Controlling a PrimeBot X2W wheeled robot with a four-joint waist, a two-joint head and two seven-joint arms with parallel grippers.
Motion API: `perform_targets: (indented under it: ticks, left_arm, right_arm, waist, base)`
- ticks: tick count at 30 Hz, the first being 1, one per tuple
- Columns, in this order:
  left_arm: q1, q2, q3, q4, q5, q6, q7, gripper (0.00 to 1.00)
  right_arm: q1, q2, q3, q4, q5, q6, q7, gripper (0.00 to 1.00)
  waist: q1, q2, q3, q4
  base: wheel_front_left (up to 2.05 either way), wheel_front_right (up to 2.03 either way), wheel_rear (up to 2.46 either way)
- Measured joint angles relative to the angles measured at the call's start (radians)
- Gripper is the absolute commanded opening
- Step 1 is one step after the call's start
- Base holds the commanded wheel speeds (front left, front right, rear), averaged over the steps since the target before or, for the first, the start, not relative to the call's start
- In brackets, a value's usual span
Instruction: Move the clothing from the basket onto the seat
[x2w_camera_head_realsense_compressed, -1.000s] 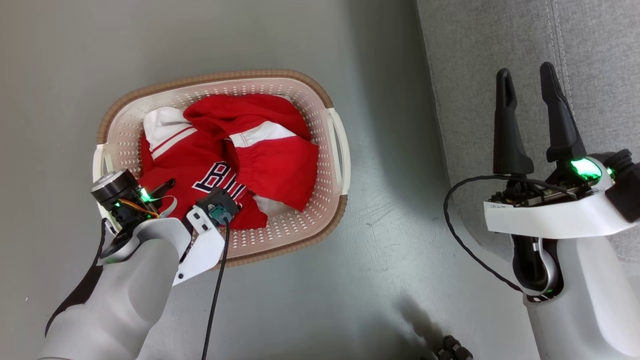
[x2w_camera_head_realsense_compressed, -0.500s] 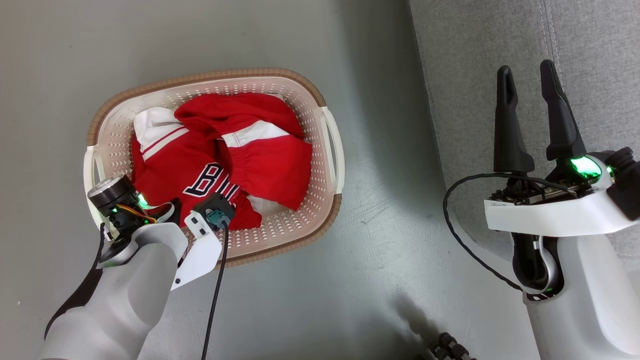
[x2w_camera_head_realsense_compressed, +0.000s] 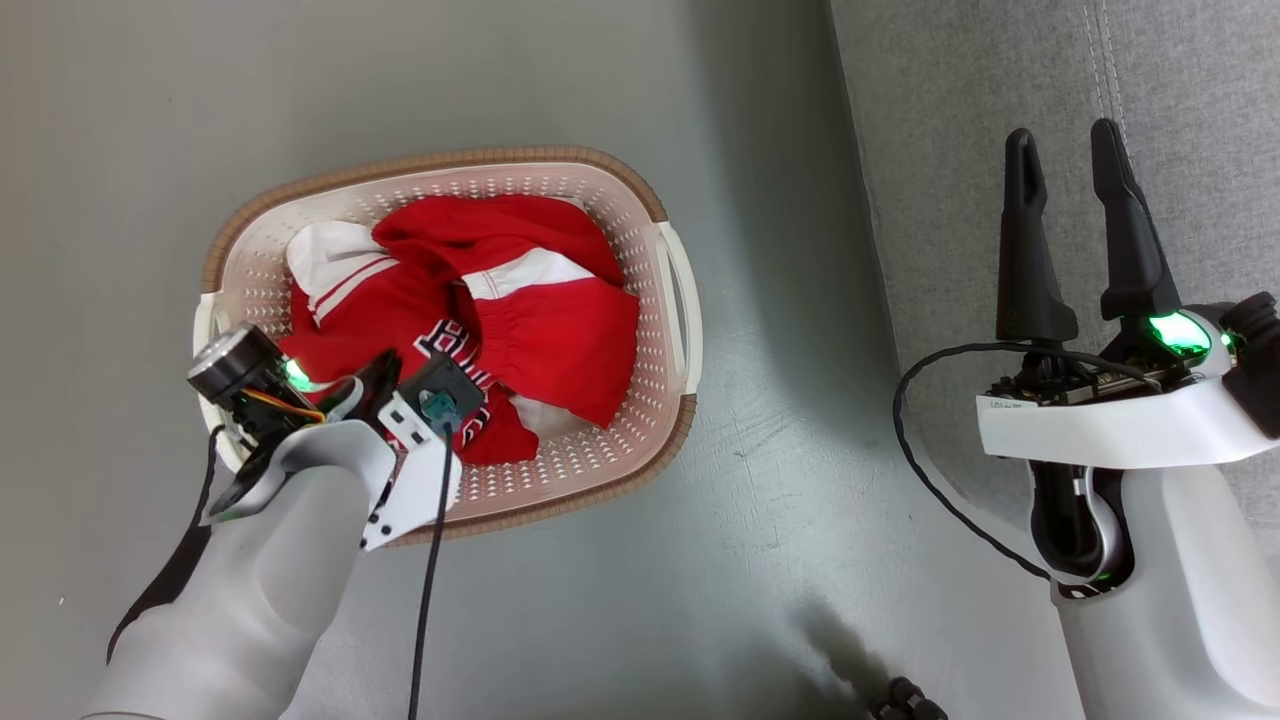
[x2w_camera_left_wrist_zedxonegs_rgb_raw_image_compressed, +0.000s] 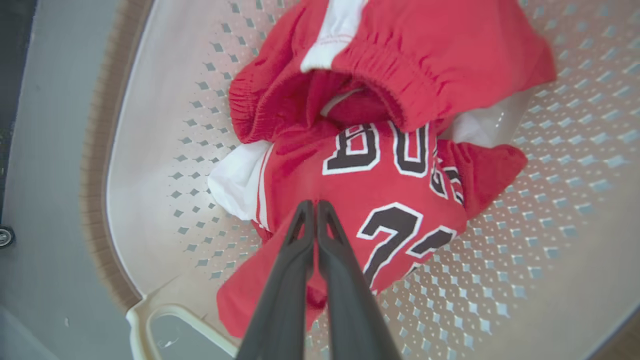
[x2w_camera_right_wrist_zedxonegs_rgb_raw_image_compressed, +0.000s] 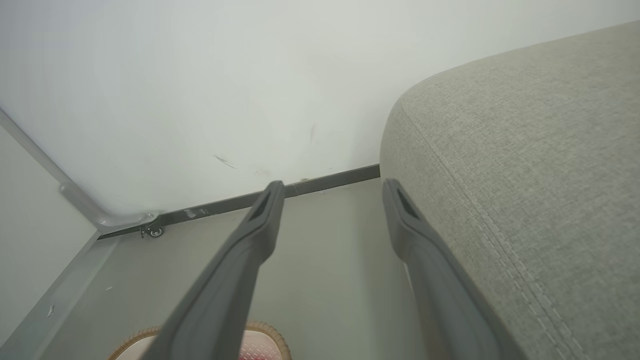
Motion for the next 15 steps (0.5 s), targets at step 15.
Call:
perform_targets:
  ticks: [15]
  left_arm:
    - [0.073,-0.012,0.108,-0.106,-0.128,0.078,-0.175,0.00]
  right_arm:
    - [0.000,0.000,-0.014,0.014,-0.004,0.000,0.000,1.00]
  waist:
    - [0.0000,0.0000,-0.054,0.030]
  base:
    - [0.00,0.00,0.00]
